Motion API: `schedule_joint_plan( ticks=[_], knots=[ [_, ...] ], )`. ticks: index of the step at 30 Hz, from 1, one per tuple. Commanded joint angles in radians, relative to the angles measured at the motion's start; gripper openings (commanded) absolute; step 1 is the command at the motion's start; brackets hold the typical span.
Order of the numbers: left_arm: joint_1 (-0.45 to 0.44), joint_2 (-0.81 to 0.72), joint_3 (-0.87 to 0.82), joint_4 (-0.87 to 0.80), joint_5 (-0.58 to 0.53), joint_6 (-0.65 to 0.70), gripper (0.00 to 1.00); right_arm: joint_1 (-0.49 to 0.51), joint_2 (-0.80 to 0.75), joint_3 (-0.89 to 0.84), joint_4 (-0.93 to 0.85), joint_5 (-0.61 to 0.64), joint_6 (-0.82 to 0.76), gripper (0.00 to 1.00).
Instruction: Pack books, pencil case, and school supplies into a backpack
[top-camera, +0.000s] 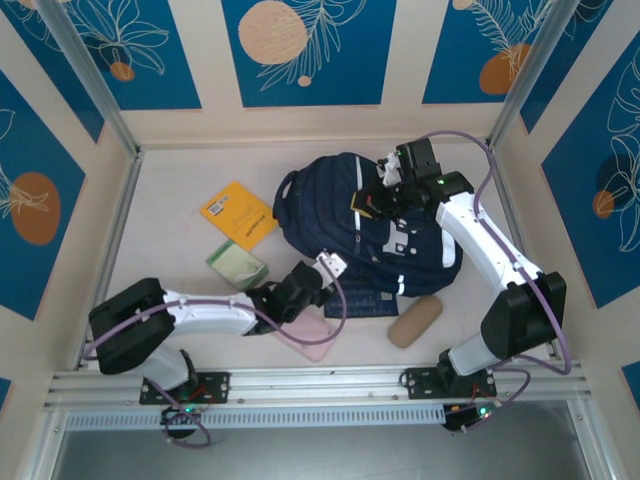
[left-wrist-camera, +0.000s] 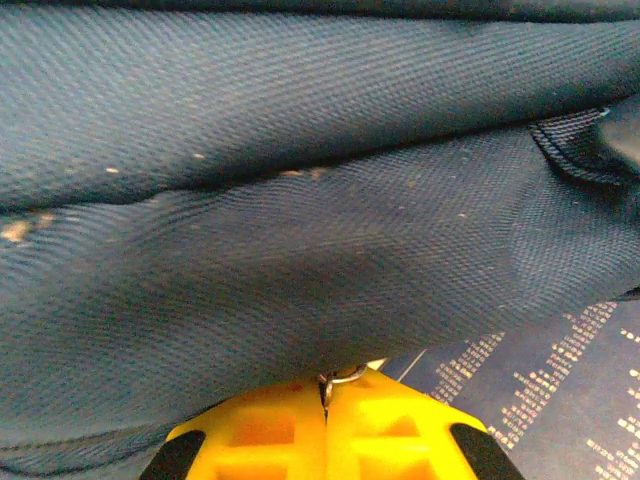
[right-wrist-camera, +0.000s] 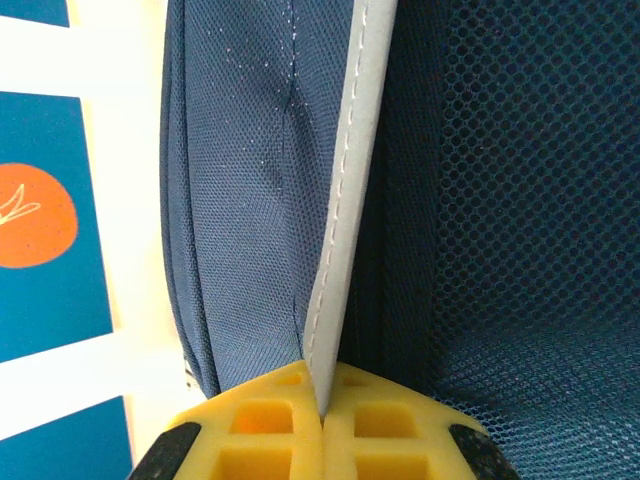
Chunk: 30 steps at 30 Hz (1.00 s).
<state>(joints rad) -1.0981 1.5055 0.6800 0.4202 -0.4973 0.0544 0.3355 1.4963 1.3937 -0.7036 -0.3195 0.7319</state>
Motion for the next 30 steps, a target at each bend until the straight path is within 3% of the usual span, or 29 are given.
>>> schedule_joint_plan(
  ticks=[1, 22, 26, 30],
  knots=[
    [0.024, -0.046, -0.004, -0.046, 0.005, -0.034, 0.0, 0.019, 0.009, 0.048, -0.068, 0.067, -0.078, 0.0],
    [0.141, -0.164, 0.068, -0.426, 0.057, -0.168, 0.0, 0.128, 0.112, 0.141, -0.203, 0.37, -0.293, 0.0],
    [0.189, -0.173, 0.095, -0.502, 0.098, -0.199, 0.0, 0.174, 0.157, 0.172, -0.245, 0.47, -0.338, 0.0],
    [0.217, -0.159, 0.13, -0.55, 0.199, -0.19, 0.0, 0.186, 0.184, 0.177, -0.245, 0.49, -0.336, 0.0]
  ],
)
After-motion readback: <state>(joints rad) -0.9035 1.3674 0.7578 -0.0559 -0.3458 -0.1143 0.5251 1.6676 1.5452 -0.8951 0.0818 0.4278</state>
